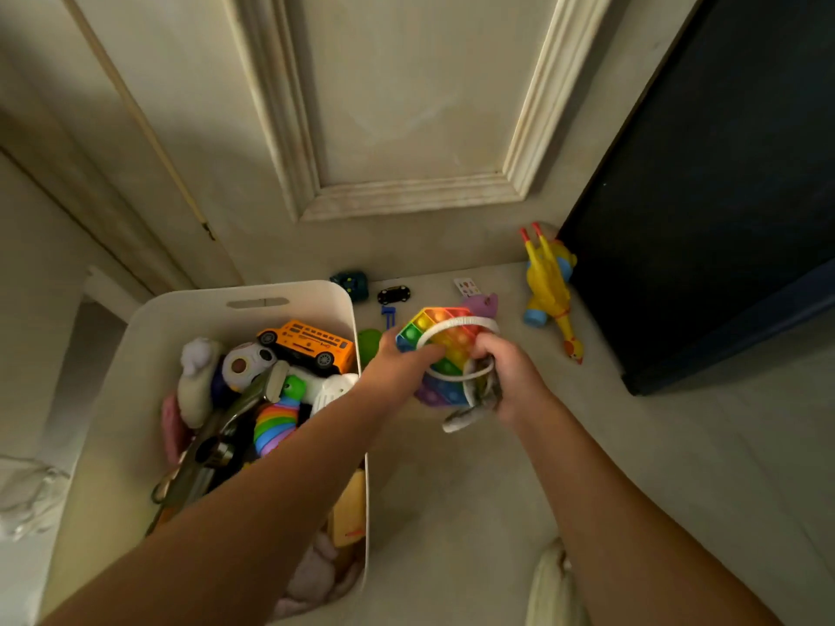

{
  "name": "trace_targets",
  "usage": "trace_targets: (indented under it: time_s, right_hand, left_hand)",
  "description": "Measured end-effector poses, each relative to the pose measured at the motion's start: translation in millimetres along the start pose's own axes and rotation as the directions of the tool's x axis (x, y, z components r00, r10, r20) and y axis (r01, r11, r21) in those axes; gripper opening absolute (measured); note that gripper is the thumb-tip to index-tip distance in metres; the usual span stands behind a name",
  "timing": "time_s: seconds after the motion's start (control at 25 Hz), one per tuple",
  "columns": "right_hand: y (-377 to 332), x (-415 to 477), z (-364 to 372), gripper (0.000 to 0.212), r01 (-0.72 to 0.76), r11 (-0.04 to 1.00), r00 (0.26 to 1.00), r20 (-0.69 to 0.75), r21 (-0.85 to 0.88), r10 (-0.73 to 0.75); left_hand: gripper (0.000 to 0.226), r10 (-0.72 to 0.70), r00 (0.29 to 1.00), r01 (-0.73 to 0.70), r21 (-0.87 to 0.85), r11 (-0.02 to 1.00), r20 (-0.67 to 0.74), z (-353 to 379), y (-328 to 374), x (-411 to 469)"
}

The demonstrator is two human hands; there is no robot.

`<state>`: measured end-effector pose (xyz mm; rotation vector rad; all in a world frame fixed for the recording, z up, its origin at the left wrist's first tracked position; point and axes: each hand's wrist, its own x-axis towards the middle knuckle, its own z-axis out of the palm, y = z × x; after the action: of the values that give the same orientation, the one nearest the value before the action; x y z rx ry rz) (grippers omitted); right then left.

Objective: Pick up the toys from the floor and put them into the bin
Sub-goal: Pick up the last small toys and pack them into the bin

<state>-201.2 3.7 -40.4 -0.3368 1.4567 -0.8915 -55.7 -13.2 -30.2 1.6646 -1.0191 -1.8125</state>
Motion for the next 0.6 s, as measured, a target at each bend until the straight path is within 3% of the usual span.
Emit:
trace_targets:
  time_s: [0.12,0.24,0.36,0.44,0.52,0.6]
  right_hand:
    - [-23.0,-26.2,20.8,0.032,0.075,0.997,0.993,0.086,0.034,-0.078]
    - [-27.9,-51.2,52.7,0.033,0.084,0.995,0.984,0.154,0.050,-0.091]
    - [-18.7,-65.9,89.2,0.019,0.055,0.998,0.976,0.209,0.040,-0.063]
    - [-6.4,-68.1,112.9,0.024,0.024,0.999,0.978,0.210,-0.025,-0.018]
    - [10.5,-65.3,134.9,0.023,0.090,0.987,0.979,0.193,-0.134,-0.064]
    - [29.7,-64.8,153.8,0.032,0.114,0.966,0.980,0.187,-0.233,-0.070]
  left_hand:
    - [0.043,0.095,0.983,-0.058,-0.229,0.972,0.154,-26.1,27.4,-27.3]
    - [0.061,0.175,0.947,-0.088,-0.306,0.948,0.269,-62.9,38.7,-47.5]
    - [0.057,0.087,0.994,-0.061,-0.351,0.934,0.059,-102.1,33.3,-59.6]
    - [0.043,0.032,0.996,-0.059,-0.342,0.938,-0.082,-129.4,23.6,-69.7]
    - [0.026,0.011,0.987,-0.059,-0.298,0.953,-0.160,-156.0,10.7,-78.9]
    - [0.022,-0.022,0.973,-0.026,-0.204,0.979,-0.229,-182.8,-8.0,-85.2]
